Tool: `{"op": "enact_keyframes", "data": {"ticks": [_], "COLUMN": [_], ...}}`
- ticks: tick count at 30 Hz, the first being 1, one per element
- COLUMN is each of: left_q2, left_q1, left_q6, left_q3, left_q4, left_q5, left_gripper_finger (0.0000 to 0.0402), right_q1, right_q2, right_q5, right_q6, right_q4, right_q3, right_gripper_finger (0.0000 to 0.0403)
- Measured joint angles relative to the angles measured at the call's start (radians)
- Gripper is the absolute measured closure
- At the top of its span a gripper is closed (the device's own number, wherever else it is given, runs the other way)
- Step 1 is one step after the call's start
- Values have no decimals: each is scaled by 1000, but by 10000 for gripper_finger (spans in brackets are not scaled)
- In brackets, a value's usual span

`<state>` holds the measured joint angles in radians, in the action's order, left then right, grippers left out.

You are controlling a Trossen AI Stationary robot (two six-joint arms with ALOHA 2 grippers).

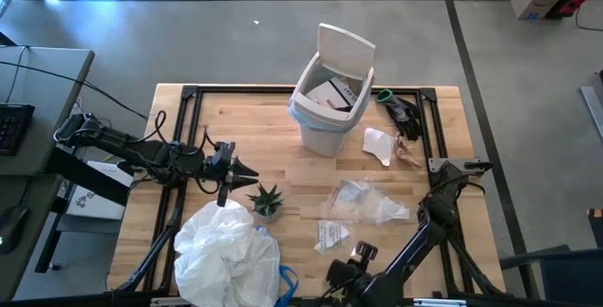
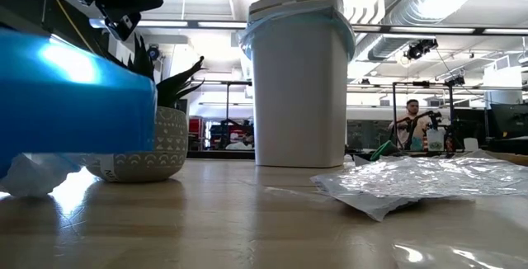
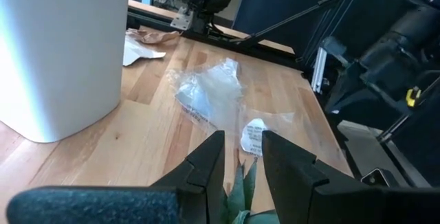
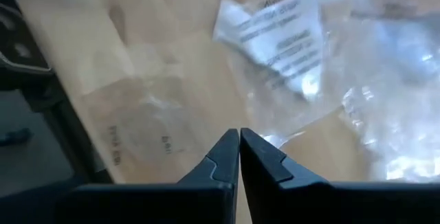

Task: Place trash/remove bag and relplace
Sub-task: Put the transparent plastic into the trash bin

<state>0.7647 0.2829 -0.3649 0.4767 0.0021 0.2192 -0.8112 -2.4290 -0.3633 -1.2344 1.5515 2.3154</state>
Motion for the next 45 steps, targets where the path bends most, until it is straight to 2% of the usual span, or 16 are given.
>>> {"op": "enact_keyframes", "data": {"ticks": [5, 13, 16, 29, 34, 42, 45], "left_q2": [0, 1, 1, 1, 1, 2, 2], "left_q1": [0, 2, 2, 12, 12, 12, 12], "left_q6": [0, 0, 1, 9, 9, 10, 10], "left_q3": [0, 0, 0, 0, 0, 0, 0], "left_q4": [-1, -4, -4, -6, -4, -5, -5], "left_q5": [0, 0, 0, 1, 1, 0, 1], "left_gripper_finger": [321, 321, 321, 321, 321, 321, 321], "right_q1": [0, -33, -49, -78, -87, -85, -76], "right_q2": [-5, -14, -37, -55, -55, -84, -102], "right_q5": [54, 57, 58, 23, -7, 6, 27], "right_q6": [-28, -167, -247, -361, -408, -427, -427], "right_q4": [-24, -21, -9, 21, 20, -28, -47], "right_q3": [-2, -2, -2, -2, -2, -7, -7], "right_gripper_finger": [385, 270, 247, 273, 273, 272, 261]}}
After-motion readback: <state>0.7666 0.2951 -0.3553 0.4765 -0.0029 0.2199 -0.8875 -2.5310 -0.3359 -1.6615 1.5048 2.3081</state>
